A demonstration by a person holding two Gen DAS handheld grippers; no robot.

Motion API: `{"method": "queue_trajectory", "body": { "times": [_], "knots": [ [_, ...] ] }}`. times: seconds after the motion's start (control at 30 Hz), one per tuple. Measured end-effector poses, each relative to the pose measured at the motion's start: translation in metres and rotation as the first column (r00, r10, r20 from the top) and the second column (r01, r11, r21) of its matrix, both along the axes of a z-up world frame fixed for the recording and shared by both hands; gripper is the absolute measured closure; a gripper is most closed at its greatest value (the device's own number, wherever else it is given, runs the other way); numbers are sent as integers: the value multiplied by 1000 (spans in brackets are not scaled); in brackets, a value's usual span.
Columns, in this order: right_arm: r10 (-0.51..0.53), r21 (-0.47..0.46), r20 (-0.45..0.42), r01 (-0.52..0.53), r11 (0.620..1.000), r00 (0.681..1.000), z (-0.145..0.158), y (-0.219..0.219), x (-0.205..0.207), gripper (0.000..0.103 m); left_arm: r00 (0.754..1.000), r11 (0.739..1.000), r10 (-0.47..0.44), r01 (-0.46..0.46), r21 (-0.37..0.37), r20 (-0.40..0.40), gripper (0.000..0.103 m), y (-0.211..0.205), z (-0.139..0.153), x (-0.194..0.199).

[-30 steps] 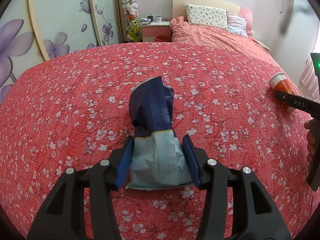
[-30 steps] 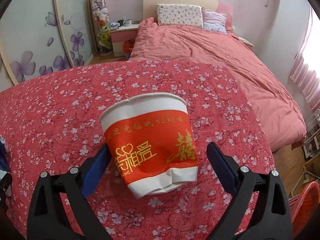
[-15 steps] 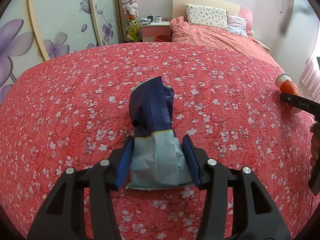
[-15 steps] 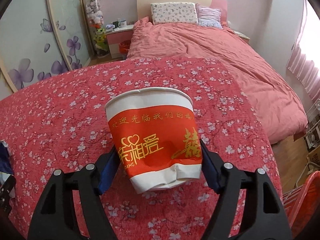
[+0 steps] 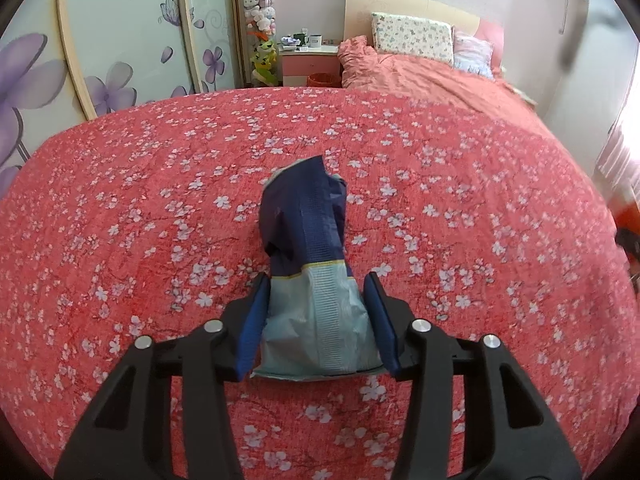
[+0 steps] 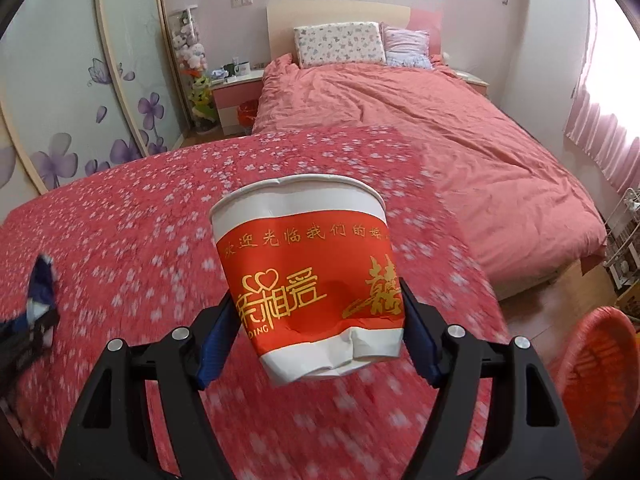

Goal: Collect trash
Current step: 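Lift the wrapper and paper cup and carry both over the orange basket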

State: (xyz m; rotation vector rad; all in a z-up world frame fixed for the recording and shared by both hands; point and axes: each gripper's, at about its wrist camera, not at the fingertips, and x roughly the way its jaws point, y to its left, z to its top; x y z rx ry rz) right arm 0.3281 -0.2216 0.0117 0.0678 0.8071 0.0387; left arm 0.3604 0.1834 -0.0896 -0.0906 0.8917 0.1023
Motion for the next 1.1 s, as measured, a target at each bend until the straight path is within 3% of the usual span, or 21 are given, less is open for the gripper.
{"method": "queue_trajectory", "body": {
  "times": [0.13, 0.33, 0.67, 0.83, 1.1],
  "knots": [
    [-1, 3, 18, 1, 1000, 1000, 8, -15, -20, 31, 1000, 999, -13, 13, -34, 19, 61, 3, 1, -5],
    [-25, 13, 47, 24, 1000, 999, 17, -30, -43, 31, 996, 998, -59, 60, -12, 62, 61, -15, 16, -18],
    [-92, 24, 119, 90, 996, 989, 32, -59, -82, 31, 976, 983, -181, 183, 0, 120, 61, -84, 57, -38],
    [-143, 46, 157, 137, 989, 977, 39, -78, -106, 31, 950, 960, -276, 280, -8, 147, 61, -134, 77, -50],
    [-229, 47, 208, 225, 973, 951, 46, -111, -138, 31, 871, 885, -454, 465, -17, 187, 61, -225, 103, -76]
  ]
}}
